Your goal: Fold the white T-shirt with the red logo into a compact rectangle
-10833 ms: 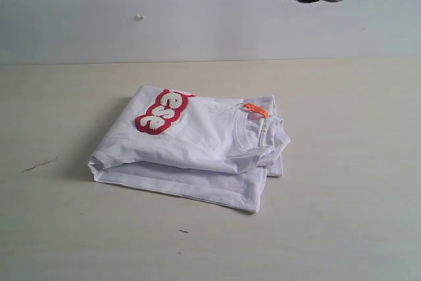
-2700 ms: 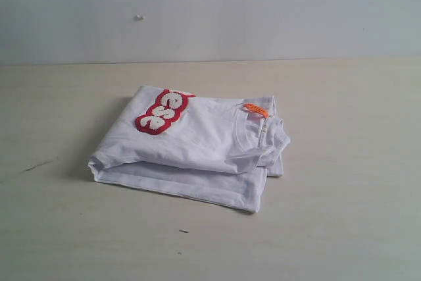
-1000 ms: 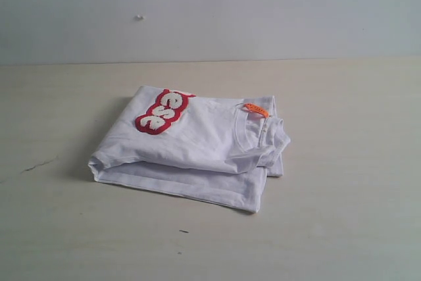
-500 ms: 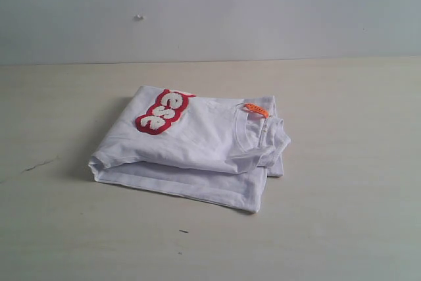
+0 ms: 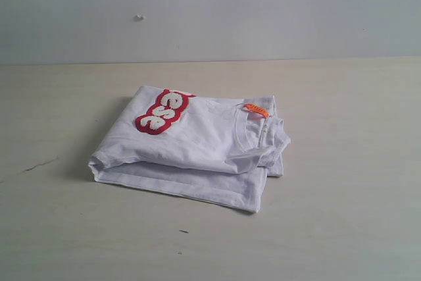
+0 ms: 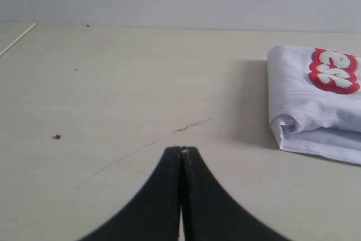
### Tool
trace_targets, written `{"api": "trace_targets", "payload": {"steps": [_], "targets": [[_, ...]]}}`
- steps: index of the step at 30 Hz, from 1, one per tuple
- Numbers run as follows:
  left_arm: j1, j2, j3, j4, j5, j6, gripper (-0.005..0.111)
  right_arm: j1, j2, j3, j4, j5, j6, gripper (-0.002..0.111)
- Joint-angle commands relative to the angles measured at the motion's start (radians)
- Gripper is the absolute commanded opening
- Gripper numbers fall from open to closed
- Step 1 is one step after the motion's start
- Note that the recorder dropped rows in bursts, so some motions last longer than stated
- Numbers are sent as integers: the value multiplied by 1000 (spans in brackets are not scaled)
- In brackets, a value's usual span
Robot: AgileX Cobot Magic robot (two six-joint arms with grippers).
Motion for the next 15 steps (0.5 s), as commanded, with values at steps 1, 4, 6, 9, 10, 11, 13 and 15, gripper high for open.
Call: {"api": "trace_targets", "payload": {"steps": [1,4,6,9,10,11,13,15], "targets": [[1,-5,0,6,-8,1,0,-6,-5,96,-8,-24,-14,0],[1,-5,0,6,-8,1,0,-6,-5,121,-10,-81,-7,0],[1,-5,0,6,-8,1,0,-6,-5,121,-10,-79,-5,0],[1,-5,0,6,-8,1,0,-6,-5,121,-10,-79,-5,0],[1,-5,0,6,-8,1,0,-6,-5,121,-10,-79,-5,0],[1,-5,0,6,-8,1,0,-6,-5,121,-10,-79,-5,0],[1,-5,0,6,-8,1,0,-6,-5,121,-10,-83,-5,0],[1,-5,0,6,-8,1,0,-6,-5,121,-3,-83,-5,0]]}}
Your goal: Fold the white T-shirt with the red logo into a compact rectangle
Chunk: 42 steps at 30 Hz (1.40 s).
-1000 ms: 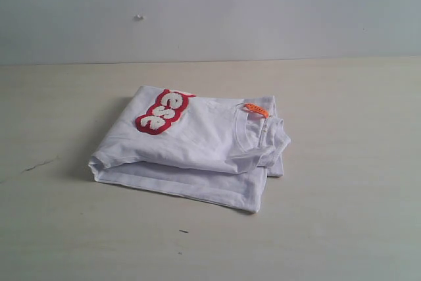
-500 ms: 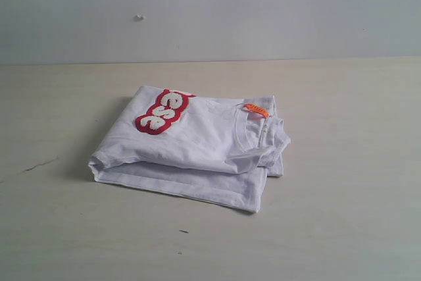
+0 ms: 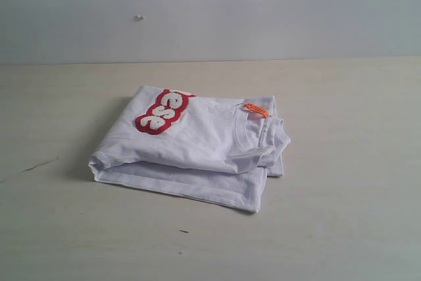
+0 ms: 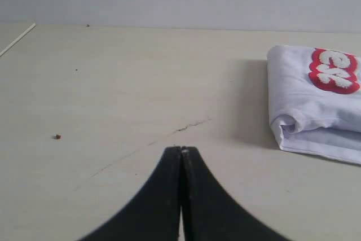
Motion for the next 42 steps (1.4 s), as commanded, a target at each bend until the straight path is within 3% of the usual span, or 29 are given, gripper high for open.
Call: {"api": "trace_targets", "payload": {"steps": [1,13,19,42], "targets": [[1,-5,0,4,-8,1,0,-6,-5,5,3,-26,1,0],[1,-5,0,4,-8,1,0,-6,-5,5,-4,-113,19,0],[1,-5,0,4,-8,1,0,-6,-5,5,-190,-151,425,0],[1,-5,0,4,-8,2,0,-6,-5,5,-254,-95,426,0]]}}
